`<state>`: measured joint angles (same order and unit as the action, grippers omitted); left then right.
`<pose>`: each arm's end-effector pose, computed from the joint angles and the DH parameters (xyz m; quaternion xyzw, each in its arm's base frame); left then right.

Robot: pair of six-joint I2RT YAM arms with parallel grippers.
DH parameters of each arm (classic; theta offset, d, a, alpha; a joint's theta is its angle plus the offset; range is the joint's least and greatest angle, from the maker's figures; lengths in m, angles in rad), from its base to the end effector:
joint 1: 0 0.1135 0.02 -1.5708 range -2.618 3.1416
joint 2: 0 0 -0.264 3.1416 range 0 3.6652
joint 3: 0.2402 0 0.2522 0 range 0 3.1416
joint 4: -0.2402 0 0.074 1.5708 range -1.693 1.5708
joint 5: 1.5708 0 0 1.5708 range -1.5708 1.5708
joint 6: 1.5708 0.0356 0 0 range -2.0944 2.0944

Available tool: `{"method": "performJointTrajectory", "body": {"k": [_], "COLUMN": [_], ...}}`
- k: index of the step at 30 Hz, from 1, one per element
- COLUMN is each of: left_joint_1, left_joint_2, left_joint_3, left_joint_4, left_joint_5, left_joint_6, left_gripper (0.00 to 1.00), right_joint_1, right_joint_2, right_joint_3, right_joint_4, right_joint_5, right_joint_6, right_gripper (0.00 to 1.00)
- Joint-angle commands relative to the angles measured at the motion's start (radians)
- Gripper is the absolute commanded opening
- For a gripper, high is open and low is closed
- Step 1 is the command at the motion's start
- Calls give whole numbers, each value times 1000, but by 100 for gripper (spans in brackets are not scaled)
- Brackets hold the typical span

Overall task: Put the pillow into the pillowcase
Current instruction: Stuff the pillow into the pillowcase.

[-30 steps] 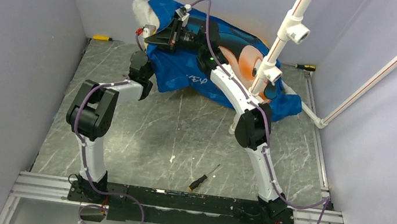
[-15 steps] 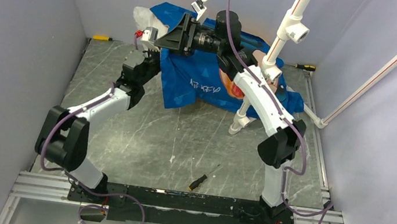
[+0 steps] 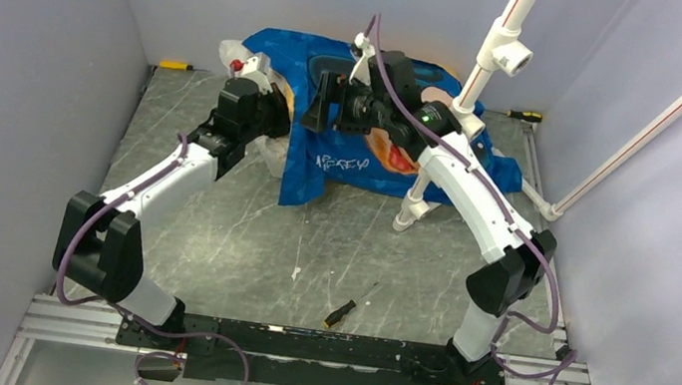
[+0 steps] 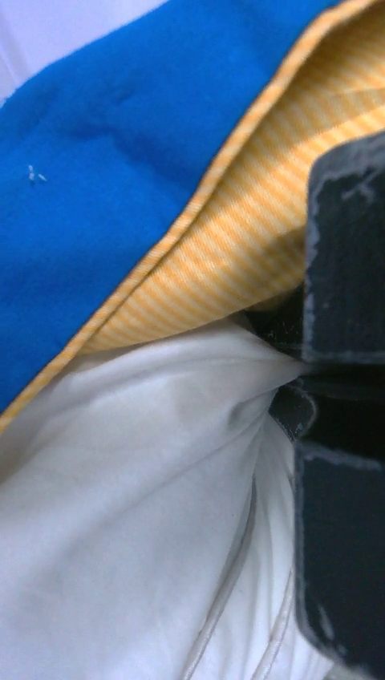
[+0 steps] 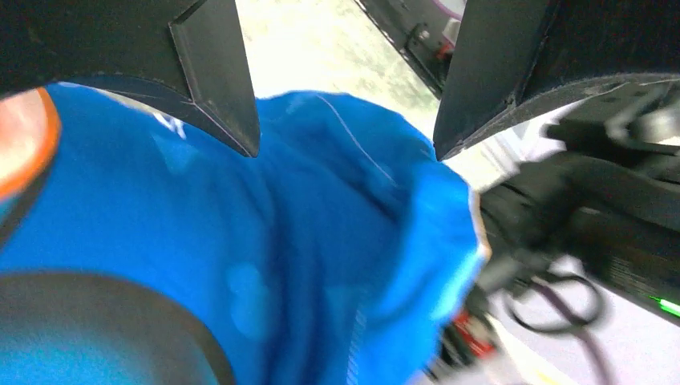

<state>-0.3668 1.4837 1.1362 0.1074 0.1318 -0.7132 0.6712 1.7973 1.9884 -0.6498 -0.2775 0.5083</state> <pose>0.3287 -0.1313 0.3235 -0.0952 0.7803 -0.3611 0.5017 0.3114 0.2598 0.4283 -0.1412 0.8325 0.3884 0.3691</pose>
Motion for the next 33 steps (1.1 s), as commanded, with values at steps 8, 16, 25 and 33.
{"method": "performJointTrajectory", "body": {"k": [8, 16, 25, 33], "left_joint_1": [-14, -12, 48, 61], "left_joint_2": [-23, -57, -132, -127], "left_joint_3": [135, 176, 120, 123], "left_joint_4": [-91, -161, -68, -47], "left_joint_5": [-3, -47, 25, 74], "left_joint_6": [-87, 36, 22, 56], "left_gripper": [0, 0, 0, 0], "right_joint_1": [129, 195, 141, 62], "right_joint_2": [-117, -4, -49, -105], "right_joint_3": [-272, -293, -376, -200], "right_joint_4": [-21, 55, 306, 380], "right_joint_5": [113, 261, 11, -434], "right_joint_6": [-75, -87, -144, -17], "right_gripper": [81, 74, 2, 0]}}
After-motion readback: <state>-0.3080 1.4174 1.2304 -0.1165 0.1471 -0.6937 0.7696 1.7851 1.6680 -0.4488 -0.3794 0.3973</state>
